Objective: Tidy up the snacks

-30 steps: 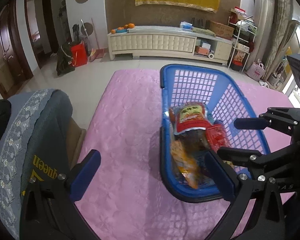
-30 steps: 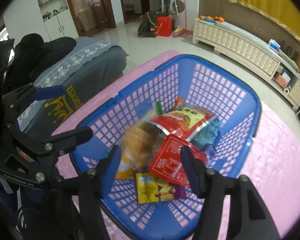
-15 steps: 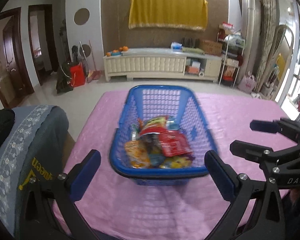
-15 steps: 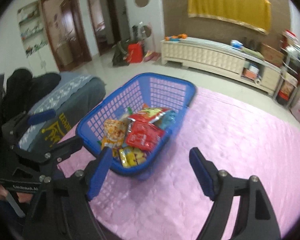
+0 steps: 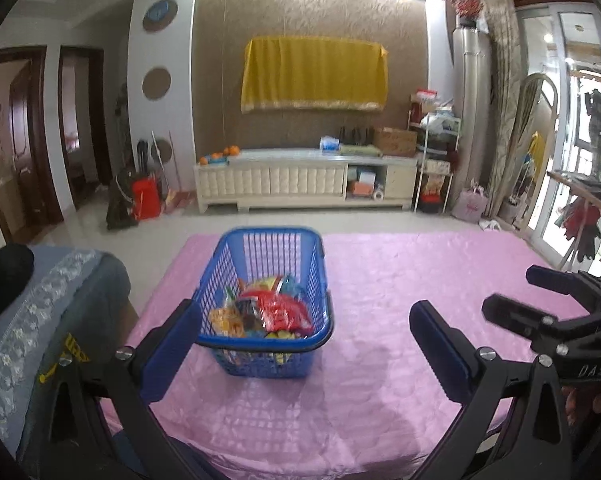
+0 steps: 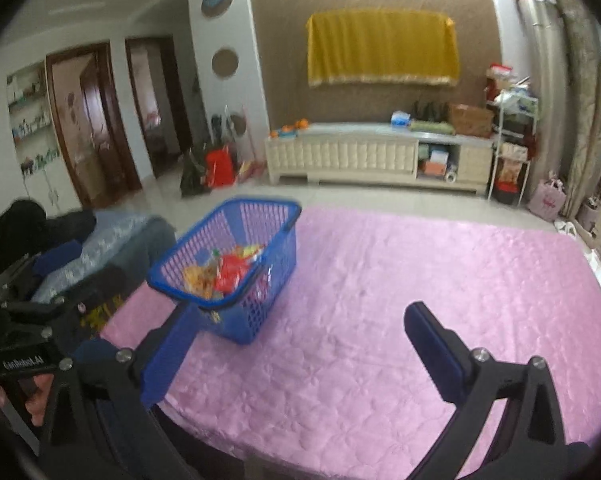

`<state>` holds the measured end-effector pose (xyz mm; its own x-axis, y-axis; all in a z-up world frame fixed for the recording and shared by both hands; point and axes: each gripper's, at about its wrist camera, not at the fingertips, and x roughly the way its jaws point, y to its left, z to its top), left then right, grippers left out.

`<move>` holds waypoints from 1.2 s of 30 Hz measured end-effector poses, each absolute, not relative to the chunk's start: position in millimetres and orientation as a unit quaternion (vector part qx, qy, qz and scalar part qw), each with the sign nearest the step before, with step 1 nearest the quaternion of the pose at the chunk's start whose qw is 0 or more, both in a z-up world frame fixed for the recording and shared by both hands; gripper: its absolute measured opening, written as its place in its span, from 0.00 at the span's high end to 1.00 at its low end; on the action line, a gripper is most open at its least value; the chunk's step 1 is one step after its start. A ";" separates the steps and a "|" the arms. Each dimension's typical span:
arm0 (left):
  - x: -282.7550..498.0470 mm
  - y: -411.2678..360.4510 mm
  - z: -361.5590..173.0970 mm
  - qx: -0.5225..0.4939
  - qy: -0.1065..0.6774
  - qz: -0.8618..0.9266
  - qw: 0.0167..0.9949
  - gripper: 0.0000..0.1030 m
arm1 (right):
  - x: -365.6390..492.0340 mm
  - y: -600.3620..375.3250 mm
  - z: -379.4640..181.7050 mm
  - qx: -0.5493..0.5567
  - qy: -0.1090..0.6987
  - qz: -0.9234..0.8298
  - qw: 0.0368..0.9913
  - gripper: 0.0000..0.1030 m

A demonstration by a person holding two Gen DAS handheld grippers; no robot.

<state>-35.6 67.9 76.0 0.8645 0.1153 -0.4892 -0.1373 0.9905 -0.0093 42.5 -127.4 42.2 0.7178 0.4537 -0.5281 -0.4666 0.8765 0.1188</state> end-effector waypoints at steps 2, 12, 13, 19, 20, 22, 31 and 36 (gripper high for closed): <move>-45.2 65.2 84.2 -0.027 0.241 0.062 0.968 0.00 | 33.5 -135.5 50.5 -0.005 0.268 0.246 0.931 0.00; -78.7 45.2 105.1 -0.016 0.214 0.045 0.976 0.00 | -6.0 -152.4 77.3 0.002 0.243 0.243 0.939 0.00; -80.3 43.1 105.3 -0.015 0.213 0.043 0.976 0.00 | -10.1 -153.2 78.6 0.000 0.240 0.241 0.940 0.00; -86.1 32.7 105.6 -0.011 0.213 0.033 0.976 0.00 | -23.6 -153.8 78.0 0.000 0.240 0.239 0.941 0.00; -88.8 29.8 105.5 -0.011 0.211 0.030 0.977 0.00 | -25.1 -154.2 77.6 0.000 0.240 0.239 0.941 0.00; -89.0 30.4 106.4 -0.008 0.210 0.028 0.977 0.00 | -29.0 -154.8 76.2 0.001 0.239 0.240 0.941 0.00; -90.1 26.9 104.4 -0.004 0.211 0.023 0.977 0.00 | -33.8 -157.8 77.0 0.005 0.238 0.242 0.941 0.00; -90.6 28.3 104.4 -0.012 0.213 0.019 0.977 0.00 | -34.5 -158.1 76.0 0.003 0.243 0.237 0.941 0.00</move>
<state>-90.6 28.3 104.4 0.9089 0.0321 -0.4158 -0.0424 0.9990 -0.0155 -34.5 -158.1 76.0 0.7692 0.4482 -0.4555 -0.4448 0.8873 0.1219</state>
